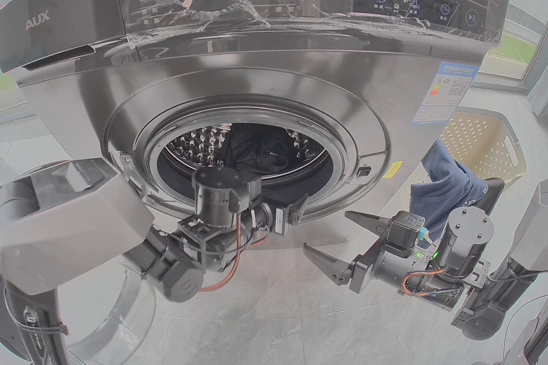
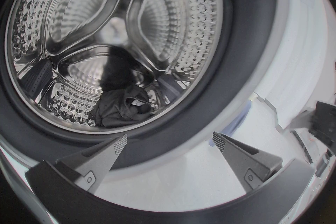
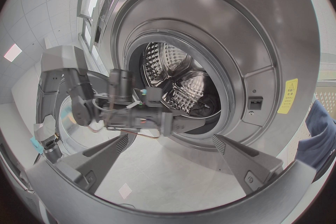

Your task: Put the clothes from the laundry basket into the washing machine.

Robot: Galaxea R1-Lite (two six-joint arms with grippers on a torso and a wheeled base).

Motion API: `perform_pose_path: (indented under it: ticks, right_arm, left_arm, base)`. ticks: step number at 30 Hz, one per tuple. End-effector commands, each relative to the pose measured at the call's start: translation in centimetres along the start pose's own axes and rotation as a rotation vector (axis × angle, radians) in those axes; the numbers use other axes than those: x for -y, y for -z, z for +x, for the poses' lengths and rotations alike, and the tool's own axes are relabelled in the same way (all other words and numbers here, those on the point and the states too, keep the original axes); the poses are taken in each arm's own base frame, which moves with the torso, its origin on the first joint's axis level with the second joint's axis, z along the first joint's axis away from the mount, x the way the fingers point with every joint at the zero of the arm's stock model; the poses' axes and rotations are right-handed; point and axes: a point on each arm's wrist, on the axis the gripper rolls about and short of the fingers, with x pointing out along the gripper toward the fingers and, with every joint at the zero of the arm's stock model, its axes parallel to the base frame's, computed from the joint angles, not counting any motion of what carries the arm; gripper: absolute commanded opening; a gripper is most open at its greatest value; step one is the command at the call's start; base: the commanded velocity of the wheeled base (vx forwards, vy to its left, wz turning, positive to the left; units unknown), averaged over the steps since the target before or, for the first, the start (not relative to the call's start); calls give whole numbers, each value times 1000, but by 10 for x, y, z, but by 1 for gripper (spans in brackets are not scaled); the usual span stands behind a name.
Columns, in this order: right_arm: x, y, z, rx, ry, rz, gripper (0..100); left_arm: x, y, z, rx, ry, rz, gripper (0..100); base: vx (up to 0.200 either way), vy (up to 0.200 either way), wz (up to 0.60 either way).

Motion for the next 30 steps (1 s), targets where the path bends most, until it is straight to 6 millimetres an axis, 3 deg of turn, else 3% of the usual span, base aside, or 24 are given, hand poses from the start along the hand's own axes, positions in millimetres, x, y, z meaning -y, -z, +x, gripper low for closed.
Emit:
perform_pose_path:
  ticks: [1, 10, 16, 22, 30]
  right_arm:
    - [-3, -8, -31, 3, -10, -3, 100]
    - [2, -36, -66, 119, 103, 2, 100]
    - [19, -35, -92, 113, 222, 17, 100]
    - [21, -33, -115, 116, 264, 19, 100]
    - [23, -40, -141, 130, 348, 22, 100]
  left_arm:
    - [35, -24, -102, 96, 193, 19, 100]
    - [19, -40, -167, 168, 190, -9, 100]
    - [-2, -41, -209, 203, 140, -65, 100]
    - [-15, -37, -248, 248, 81, -62, 100]
    - [-34, -26, -279, 283, 5, -29, 100]
  base:
    - [0, 0, 0]
    - [0, 0, 0]
    - [0, 0, 0]
    - [-200, 0, 0]
    - [-200, 0, 0]
